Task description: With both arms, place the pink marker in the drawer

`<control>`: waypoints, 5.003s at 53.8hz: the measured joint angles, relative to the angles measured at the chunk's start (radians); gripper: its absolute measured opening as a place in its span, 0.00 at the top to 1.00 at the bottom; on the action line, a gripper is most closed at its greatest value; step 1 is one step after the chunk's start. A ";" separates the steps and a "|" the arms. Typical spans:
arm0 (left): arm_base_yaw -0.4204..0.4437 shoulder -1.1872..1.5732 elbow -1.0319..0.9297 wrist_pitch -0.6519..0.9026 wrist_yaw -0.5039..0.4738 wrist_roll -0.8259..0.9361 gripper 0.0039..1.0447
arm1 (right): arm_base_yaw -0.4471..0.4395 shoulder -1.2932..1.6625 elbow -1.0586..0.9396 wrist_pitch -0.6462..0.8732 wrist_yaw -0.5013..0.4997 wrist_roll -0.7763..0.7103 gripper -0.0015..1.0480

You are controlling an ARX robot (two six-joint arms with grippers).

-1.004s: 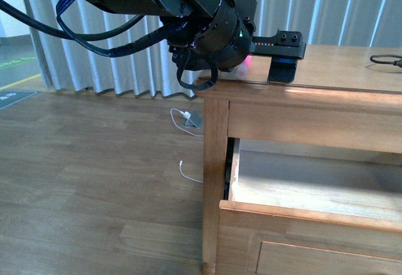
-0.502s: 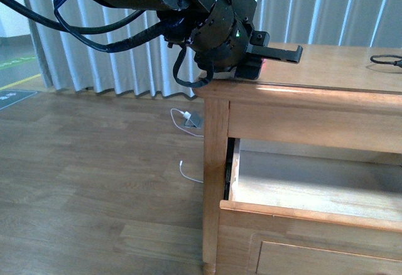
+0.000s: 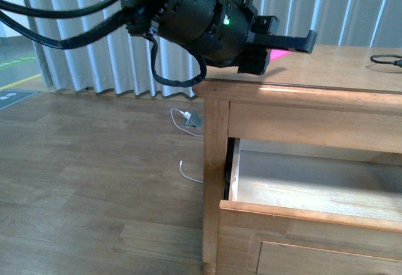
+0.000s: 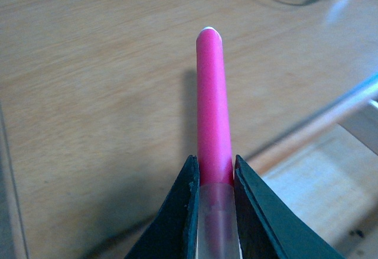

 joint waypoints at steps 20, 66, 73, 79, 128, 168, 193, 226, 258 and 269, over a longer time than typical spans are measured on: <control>-0.072 -0.175 -0.267 -0.009 0.137 0.148 0.86 | 0.000 0.000 0.000 0.000 0.000 0.000 0.08; -0.143 0.155 -0.137 0.081 -0.050 0.065 0.42 | 0.000 0.000 0.000 0.000 0.000 0.000 0.08; -0.142 0.072 -0.186 0.118 -0.127 0.060 0.25 | 0.000 0.000 0.000 0.000 0.000 0.000 0.08; -0.130 -0.036 -0.253 0.157 -0.196 0.061 0.09 | 0.000 0.000 0.000 0.000 0.000 0.000 0.08; 0.544 -1.509 -1.115 -0.214 -0.303 -0.163 0.06 | 0.000 0.000 0.000 0.000 0.000 0.000 0.08; 0.524 -1.698 -1.323 -0.090 -0.180 -0.114 0.96 | 0.000 0.000 0.000 0.000 0.000 0.000 0.08; 0.524 -1.842 -1.379 -0.169 -0.179 -0.112 0.96 | 0.000 0.000 0.000 0.000 0.000 0.000 0.08; 0.524 -1.873 -1.396 -0.168 -0.179 -0.111 0.65 | 0.034 0.035 0.045 -0.251 0.088 0.002 0.08; 0.524 -1.873 -1.396 -0.168 -0.179 -0.111 0.06 | 0.100 0.859 0.257 -0.042 0.040 0.059 0.08; 0.524 -1.873 -1.396 -0.168 -0.179 -0.111 0.06 | 0.131 1.068 0.355 0.102 0.102 0.092 0.08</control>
